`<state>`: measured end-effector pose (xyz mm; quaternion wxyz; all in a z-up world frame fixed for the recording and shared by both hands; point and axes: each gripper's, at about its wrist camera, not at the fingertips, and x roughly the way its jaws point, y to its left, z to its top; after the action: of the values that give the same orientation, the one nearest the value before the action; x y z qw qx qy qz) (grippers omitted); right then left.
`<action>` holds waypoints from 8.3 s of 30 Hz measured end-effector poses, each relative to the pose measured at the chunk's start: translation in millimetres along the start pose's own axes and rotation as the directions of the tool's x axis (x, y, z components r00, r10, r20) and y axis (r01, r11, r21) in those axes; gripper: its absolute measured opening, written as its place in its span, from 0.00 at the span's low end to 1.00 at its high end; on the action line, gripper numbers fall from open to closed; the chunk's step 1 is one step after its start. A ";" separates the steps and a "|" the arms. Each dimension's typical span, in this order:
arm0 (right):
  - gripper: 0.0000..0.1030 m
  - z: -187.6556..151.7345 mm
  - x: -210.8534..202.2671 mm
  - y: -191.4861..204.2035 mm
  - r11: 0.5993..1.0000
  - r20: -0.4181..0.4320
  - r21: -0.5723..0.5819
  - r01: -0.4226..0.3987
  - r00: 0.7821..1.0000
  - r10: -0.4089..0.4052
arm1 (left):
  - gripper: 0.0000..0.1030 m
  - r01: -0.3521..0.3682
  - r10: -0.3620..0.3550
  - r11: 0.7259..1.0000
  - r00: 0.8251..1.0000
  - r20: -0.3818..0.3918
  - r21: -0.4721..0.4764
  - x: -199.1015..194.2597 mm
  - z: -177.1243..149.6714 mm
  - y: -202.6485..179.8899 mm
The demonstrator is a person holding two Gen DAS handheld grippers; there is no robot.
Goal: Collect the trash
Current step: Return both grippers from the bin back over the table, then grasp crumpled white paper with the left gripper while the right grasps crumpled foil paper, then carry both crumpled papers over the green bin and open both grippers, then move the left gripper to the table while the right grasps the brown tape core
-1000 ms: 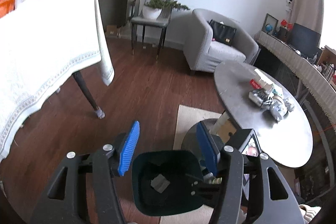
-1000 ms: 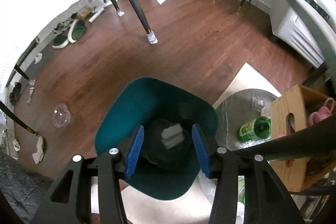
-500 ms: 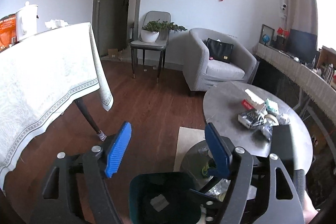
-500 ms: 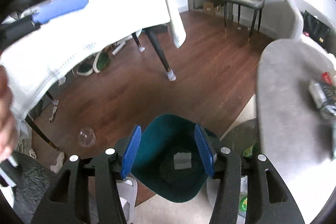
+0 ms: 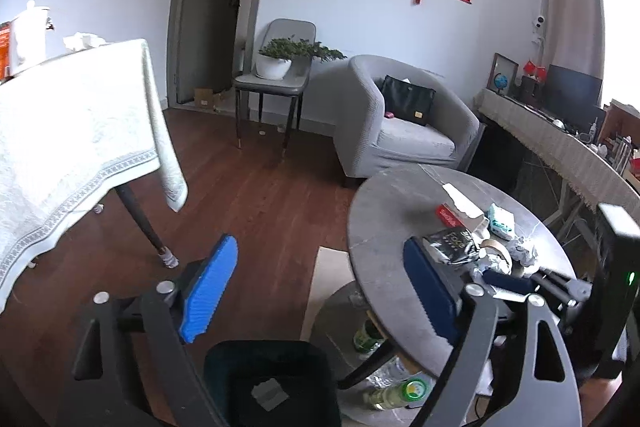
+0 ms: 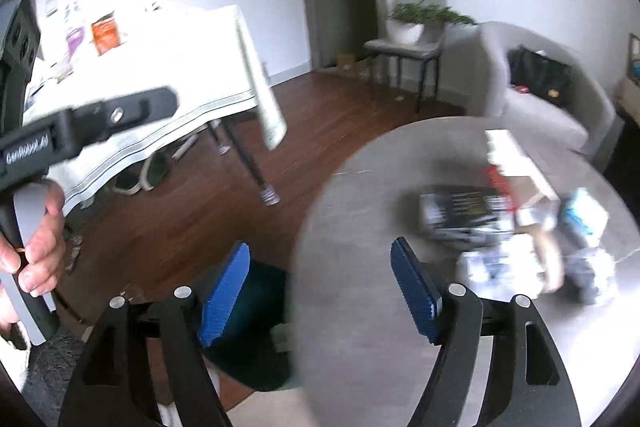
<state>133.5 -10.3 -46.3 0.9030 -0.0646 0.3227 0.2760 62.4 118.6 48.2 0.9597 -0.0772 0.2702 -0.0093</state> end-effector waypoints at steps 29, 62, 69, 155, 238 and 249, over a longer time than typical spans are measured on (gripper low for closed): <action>0.84 -35.1 -55.9 -189.0 0.913 0.067 0.391 0.120 0.985 -0.158 | 0.91 0.231 -0.214 0.971 0.956 -0.201 0.067 91.9 -41.0 -145.1; 0.84 -42.6 -33.3 -203.9 0.900 -0.038 0.397 0.180 0.983 -0.180 | 0.48 0.262 -0.245 0.964 0.943 -0.227 0.049 122.8 -46.0 -171.6; 0.80 -37.1 -16.7 -192.8 0.915 -0.097 0.329 0.232 0.973 -0.212 | 0.47 0.261 -0.247 0.964 0.946 -0.211 0.042 112.6 -40.6 -153.9; 0.54 -32.4 178.0 142.5 0.988 -0.323 -0.118 -0.102 0.945 0.059 | 0.61 -0.054 0.027 0.993 0.972 -0.232 -0.108 12.3 -67.6 150.9; 0.24 -12.3 30.5 -124.9 0.994 -0.153 0.048 0.100 0.984 -0.091 | 0.78 0.139 -0.136 0.990 0.975 -0.175 0.001 124.1 5.0 -100.3; 0.16 -9.1 12.2 -155.3 0.991 -0.124 0.094 0.096 0.989 -0.084 | 0.88 0.159 -0.141 0.986 0.956 -0.259 0.051 154.7 -11.5 -132.8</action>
<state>220.2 -137.7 -70.5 0.8957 -0.0502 0.3864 0.2142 191.7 -23.5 -21.1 0.9157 -0.0615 0.3839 -0.1015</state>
